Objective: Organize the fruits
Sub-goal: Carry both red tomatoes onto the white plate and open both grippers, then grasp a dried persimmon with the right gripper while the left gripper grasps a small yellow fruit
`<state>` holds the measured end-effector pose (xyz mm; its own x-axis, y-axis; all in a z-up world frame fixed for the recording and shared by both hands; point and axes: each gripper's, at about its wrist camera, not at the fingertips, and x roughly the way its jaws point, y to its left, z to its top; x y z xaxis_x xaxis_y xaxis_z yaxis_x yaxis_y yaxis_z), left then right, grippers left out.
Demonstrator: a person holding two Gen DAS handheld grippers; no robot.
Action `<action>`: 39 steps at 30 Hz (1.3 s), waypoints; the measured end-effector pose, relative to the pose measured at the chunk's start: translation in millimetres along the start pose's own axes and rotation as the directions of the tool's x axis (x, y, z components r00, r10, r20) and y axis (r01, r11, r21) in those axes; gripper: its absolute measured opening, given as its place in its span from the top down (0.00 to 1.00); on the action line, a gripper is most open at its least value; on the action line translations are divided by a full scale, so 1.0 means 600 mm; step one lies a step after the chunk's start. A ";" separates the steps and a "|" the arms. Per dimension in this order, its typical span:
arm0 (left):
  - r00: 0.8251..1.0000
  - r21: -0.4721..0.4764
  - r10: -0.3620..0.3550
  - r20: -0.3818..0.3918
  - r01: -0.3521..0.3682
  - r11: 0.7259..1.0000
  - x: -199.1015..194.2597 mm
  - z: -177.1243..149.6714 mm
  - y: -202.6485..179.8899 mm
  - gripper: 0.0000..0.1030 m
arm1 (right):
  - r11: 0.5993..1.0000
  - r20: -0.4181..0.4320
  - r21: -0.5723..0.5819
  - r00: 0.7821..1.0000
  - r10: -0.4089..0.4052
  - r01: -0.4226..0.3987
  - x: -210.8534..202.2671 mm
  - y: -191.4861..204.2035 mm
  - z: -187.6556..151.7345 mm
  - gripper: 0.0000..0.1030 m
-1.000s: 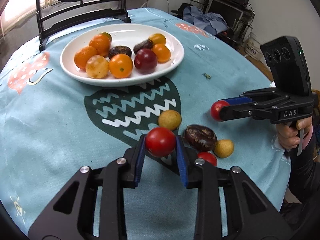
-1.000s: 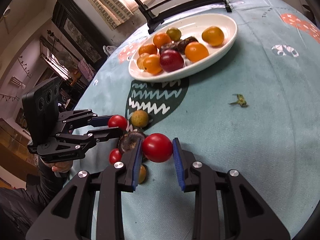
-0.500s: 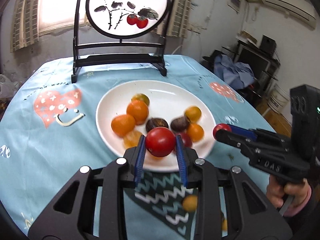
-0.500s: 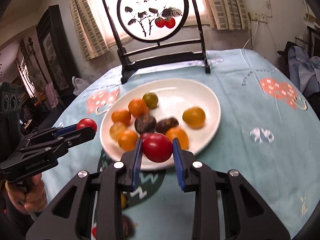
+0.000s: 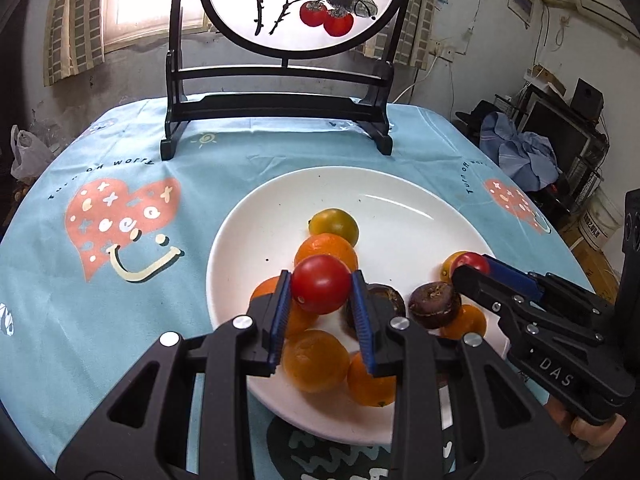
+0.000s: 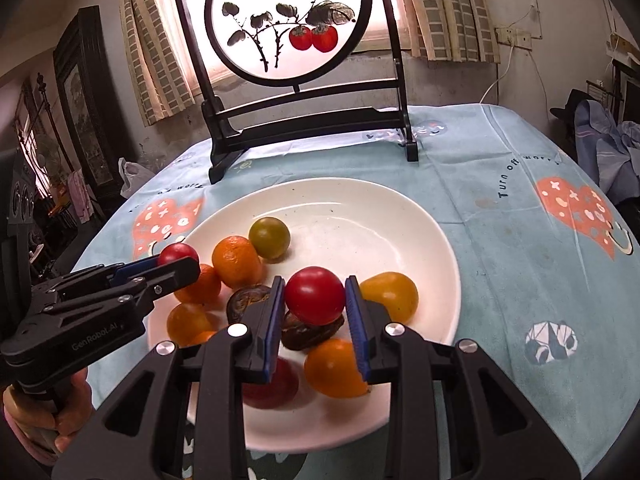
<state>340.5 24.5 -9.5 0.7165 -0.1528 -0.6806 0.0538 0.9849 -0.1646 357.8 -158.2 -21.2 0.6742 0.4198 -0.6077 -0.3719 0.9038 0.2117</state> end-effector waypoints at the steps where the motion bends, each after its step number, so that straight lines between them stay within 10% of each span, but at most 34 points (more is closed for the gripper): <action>1: 1.000 -0.013 -0.011 -0.008 0.010 1.000 0.001 -0.001 0.003 0.68 | 1.000 0.009 0.002 1.000 -0.003 0.003 -0.002 0.000 -0.001 0.69; 4: 1.000 -0.040 0.014 0.016 -0.014 0.999 -0.016 -0.005 0.008 0.27 | 1.000 0.014 0.006 1.000 0.009 -0.009 -0.022 0.000 0.000 0.59; 10: 0.995 -0.088 0.059 0.082 -0.052 0.995 -0.096 -0.037 0.023 0.08 | 0.985 -0.033 -0.022 0.984 0.173 -0.174 -0.088 0.012 -0.029 0.49; 22: 0.987 -0.110 0.153 0.039 -0.148 0.983 -0.157 -0.127 0.052 0.03 | 0.904 -0.352 0.051 0.840 0.414 -0.424 -0.111 0.048 -0.154 0.47; 39: 0.983 -0.083 0.171 0.063 -0.166 0.983 -0.169 -0.128 0.042 0.03 | 0.911 -0.417 0.039 0.822 0.389 -0.411 -0.107 0.048 -0.182 0.48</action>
<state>215.4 58.5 0.5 0.7576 0.0236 -0.6523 -0.1240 0.9863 -0.1084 234.2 -168.2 -59.6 0.1432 0.6614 -0.7363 -0.5908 0.6539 0.4726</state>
